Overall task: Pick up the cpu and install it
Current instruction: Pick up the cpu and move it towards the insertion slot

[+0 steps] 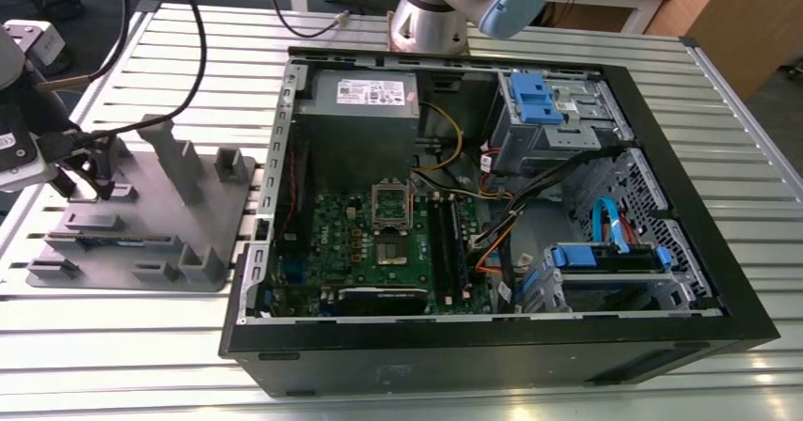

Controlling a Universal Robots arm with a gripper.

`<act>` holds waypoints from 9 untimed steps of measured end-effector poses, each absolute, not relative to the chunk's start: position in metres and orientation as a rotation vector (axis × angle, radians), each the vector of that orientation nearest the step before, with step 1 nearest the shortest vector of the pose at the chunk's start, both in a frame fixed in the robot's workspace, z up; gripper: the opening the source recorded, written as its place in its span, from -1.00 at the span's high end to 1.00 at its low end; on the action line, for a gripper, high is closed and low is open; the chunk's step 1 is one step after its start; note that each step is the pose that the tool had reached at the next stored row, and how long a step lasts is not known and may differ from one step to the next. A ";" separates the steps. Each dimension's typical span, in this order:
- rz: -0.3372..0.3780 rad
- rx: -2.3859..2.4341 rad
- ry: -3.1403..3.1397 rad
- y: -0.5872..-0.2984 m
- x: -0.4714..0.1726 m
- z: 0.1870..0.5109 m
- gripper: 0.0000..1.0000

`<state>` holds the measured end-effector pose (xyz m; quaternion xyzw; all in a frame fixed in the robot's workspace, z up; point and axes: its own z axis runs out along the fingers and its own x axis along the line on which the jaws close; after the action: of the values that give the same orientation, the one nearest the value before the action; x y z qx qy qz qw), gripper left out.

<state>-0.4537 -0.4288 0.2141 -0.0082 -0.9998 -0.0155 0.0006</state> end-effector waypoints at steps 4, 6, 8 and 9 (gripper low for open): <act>-0.048 -0.026 -3.140 -0.429 -0.454 0.214 0.06; -0.048 -0.026 -3.139 -0.429 -0.454 0.215 0.06; -0.048 -0.026 -3.140 -0.429 -0.454 0.217 0.06; -0.048 -0.026 -3.139 -0.429 -0.454 0.218 0.06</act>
<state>-0.4537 -0.4288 0.2177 -0.0082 -0.9998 -0.0154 0.0008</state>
